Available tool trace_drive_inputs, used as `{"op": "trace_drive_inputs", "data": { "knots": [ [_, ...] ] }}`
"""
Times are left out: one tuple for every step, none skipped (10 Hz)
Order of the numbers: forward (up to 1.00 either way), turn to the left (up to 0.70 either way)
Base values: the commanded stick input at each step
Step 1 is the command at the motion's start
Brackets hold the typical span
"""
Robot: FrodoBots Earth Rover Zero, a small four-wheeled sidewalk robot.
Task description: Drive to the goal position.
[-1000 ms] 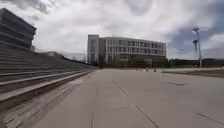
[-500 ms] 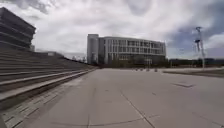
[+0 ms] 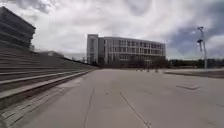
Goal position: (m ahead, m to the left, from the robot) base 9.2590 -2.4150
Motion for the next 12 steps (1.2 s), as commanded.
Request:
{"op": "trace_drive_inputs", "data": {
  "knots": [
    [0.7,0.01],
    [0.7,0.01],
    [0.7,0.01],
    [0.7,0.01],
    [0.7,0.07],
    [0.7,0.22],
    [0.7,0.36],
    [0.7,0.36],
    [0.66,0.34],
    [0.67,0.35],
    [0.69,0.36],
    [0.7,0.36]
  ]
}}
